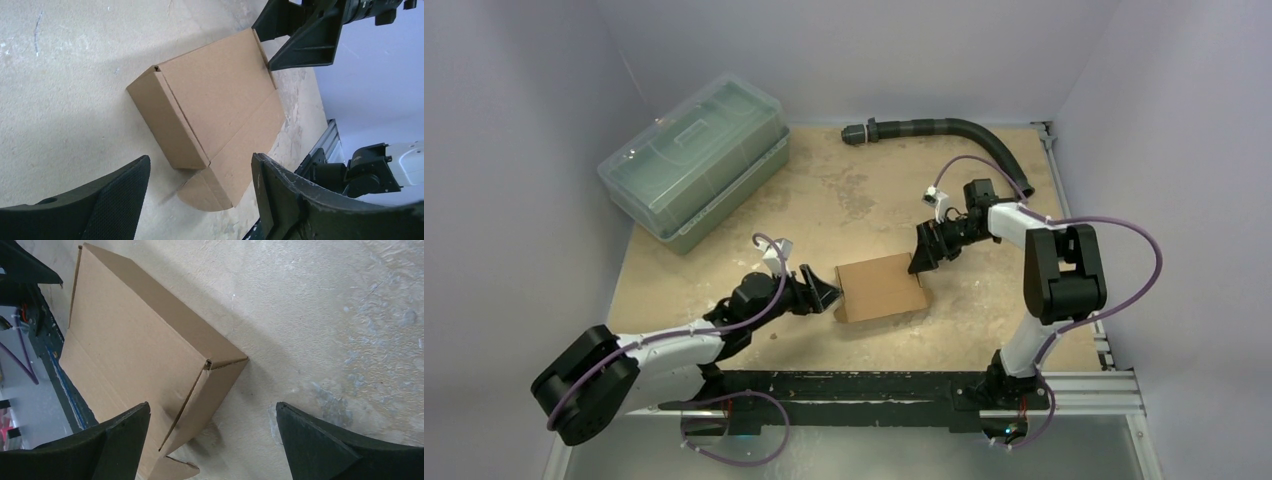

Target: Fold the paper box

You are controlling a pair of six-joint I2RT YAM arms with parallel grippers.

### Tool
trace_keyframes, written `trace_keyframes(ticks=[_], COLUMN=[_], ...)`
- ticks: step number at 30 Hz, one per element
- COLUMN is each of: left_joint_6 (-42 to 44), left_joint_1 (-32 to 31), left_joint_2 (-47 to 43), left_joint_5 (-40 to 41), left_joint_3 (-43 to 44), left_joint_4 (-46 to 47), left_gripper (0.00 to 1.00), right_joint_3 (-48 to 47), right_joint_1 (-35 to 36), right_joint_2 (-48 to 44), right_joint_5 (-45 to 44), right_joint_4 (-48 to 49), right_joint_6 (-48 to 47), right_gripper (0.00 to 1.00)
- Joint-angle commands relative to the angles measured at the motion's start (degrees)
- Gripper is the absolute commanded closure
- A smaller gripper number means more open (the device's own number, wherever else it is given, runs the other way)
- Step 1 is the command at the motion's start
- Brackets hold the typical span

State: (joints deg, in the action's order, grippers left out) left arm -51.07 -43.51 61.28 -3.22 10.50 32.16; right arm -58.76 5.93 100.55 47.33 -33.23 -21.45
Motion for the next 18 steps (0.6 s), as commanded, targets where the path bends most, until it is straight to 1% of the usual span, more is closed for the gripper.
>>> trace_keyframes(ticks=[1,4,7,10,13,16,18], left_joint_6=[-2.0,-2.4,-2.5,-2.5,-2.3,-3.1,-4.1], left_joint_1=[0.2,0.2,0.2,0.3,0.4,0.5,0.5], left_joint_2=[2.8,5.5,8.2,10.8,13.5,16.2,18.0], left_joint_5=[-0.3,-0.2,0.0,0.0,-0.7,-1.4,-1.7], left_joint_3=[-0.4,-0.7,-0.4,-0.2,-0.1,-0.2,-0.4], left_joint_4=[9.6,12.2,14.1,16.2,19.0,21.5,23.4], left_gripper=[0.27,0.27,0.26,0.25,0.23,0.22,0.22], right_joint_3=[-0.3,-0.9,-1.4,-1.9,-2.3,-2.6,-3.0], right_joint_1=[-0.1,-0.2,-0.4,-0.7,-1.6,-3.0,-3.6], right_joint_2=[-0.2,1.3,2.5,3.3,3.9,5.1,5.7], right_joint_5=[1.2,2.4,3.9,5.4,6.6,7.7,8.3], right_joint_4=[1.7,0.9,0.0,-1.3,-2.0,-2.7,-3.5], right_joint_6=[2.2,1.6,0.9,-0.1,-0.5,-1.0,-1.6], right_gripper=[0.03,0.15,0.32,0.46,0.56,0.63,0.65])
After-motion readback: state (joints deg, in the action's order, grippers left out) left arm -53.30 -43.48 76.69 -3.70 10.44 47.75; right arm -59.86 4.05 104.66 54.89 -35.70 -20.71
